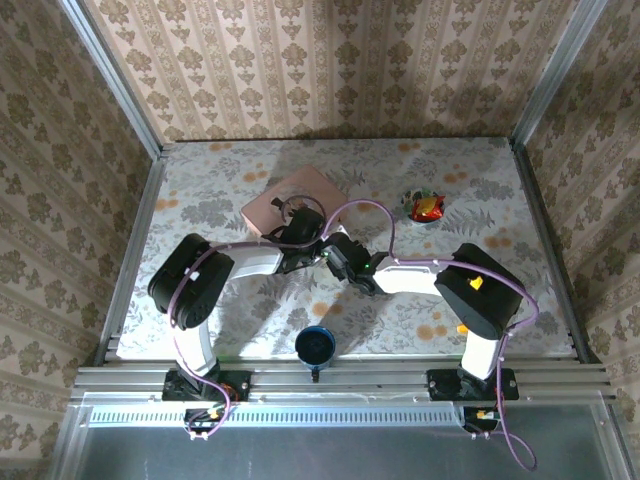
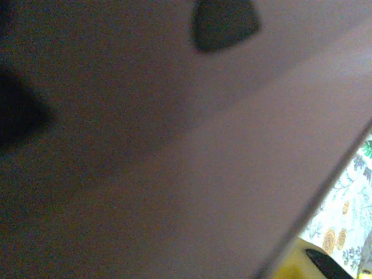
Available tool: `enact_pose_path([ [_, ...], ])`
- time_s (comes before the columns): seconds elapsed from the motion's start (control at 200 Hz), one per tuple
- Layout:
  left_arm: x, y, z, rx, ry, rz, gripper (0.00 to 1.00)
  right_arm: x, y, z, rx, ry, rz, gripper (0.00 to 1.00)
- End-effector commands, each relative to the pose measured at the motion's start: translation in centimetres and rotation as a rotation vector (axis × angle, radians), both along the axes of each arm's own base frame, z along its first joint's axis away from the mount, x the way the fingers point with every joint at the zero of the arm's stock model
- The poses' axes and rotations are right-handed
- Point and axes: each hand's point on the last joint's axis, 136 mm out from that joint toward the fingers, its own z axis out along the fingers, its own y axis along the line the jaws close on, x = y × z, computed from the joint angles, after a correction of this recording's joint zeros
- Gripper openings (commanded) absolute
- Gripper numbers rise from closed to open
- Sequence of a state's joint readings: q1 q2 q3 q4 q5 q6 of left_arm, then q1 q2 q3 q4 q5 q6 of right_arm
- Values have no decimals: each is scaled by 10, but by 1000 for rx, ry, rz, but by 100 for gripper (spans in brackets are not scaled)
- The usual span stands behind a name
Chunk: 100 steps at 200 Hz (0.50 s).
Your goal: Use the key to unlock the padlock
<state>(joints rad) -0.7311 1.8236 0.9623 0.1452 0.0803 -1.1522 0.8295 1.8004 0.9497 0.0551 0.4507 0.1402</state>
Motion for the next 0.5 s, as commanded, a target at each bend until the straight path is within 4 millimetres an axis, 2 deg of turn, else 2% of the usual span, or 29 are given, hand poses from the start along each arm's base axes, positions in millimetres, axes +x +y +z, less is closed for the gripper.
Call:
enact_pose_path([
  [0.0, -20, -5, -2, -32, 88, -19, 0, -21, 8, -20, -85, 34, 111, 48],
  [0.31, -19, 1, 3, -32, 80, -3, 0, -46, -9, -10, 38, 84, 87, 48],
  [0.495, -20, 0, 4, -32, 75, -13, 0, -52, -5, 0, 263, 198, 98, 45],
])
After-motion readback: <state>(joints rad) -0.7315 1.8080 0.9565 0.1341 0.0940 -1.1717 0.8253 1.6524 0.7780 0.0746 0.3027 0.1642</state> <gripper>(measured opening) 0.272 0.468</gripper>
